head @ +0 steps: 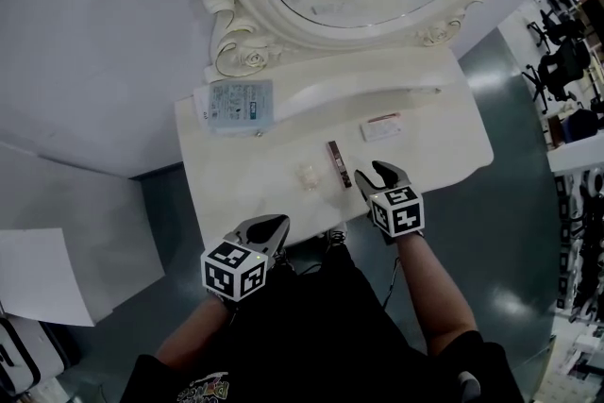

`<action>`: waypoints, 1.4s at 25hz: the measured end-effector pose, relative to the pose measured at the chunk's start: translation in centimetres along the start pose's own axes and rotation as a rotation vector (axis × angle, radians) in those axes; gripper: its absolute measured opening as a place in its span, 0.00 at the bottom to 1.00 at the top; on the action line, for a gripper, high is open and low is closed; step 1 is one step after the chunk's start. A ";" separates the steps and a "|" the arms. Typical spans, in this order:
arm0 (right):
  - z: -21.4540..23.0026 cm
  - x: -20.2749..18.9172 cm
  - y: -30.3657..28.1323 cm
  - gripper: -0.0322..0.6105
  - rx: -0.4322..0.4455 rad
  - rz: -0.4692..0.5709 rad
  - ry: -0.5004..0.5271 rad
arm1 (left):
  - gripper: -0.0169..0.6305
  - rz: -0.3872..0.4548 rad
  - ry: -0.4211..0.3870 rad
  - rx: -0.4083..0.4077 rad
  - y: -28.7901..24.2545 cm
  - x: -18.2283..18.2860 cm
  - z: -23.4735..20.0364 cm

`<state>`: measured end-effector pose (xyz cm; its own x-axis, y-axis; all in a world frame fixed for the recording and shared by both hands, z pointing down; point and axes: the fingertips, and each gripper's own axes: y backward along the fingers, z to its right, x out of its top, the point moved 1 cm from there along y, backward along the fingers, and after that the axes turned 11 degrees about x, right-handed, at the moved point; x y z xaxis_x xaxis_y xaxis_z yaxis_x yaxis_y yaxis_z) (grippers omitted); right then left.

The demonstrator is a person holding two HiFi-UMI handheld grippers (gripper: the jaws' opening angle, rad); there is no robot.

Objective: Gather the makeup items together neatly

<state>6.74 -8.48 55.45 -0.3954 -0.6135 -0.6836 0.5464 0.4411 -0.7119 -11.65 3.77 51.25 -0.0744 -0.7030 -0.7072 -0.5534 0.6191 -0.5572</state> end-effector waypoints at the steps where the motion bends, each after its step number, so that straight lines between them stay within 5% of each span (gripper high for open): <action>1: 1.2 0.0 0.6 0.34 0.005 -0.012 0.037 | 0.04 0.000 0.000 -0.001 -0.3 0.1 0.3; 7: 7.1 0.2 2.3 0.37 0.036 -0.116 0.271 | 0.04 0.005 0.003 0.006 -2.3 0.8 2.8; 17: 13.6 -0.8 -0.9 0.38 0.258 -0.472 0.842 | 0.04 -0.005 0.045 0.103 -6.3 0.9 6.4; 30: 17.4 -1.5 -4.8 0.43 0.574 -0.634 1.016 | 0.04 0.010 0.173 0.269 -9.5 0.2 8.9; 35: 17.4 -2.1 -5.0 0.43 0.608 -0.681 1.075 | 0.04 0.023 0.198 0.290 -10.4 0.3 9.6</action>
<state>17.65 -20.80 63.24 -0.9192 0.3249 -0.2224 0.1426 -0.2518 -0.9572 2.04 0.48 52.62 -0.2589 -0.7243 -0.6390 -0.2932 0.6893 -0.6625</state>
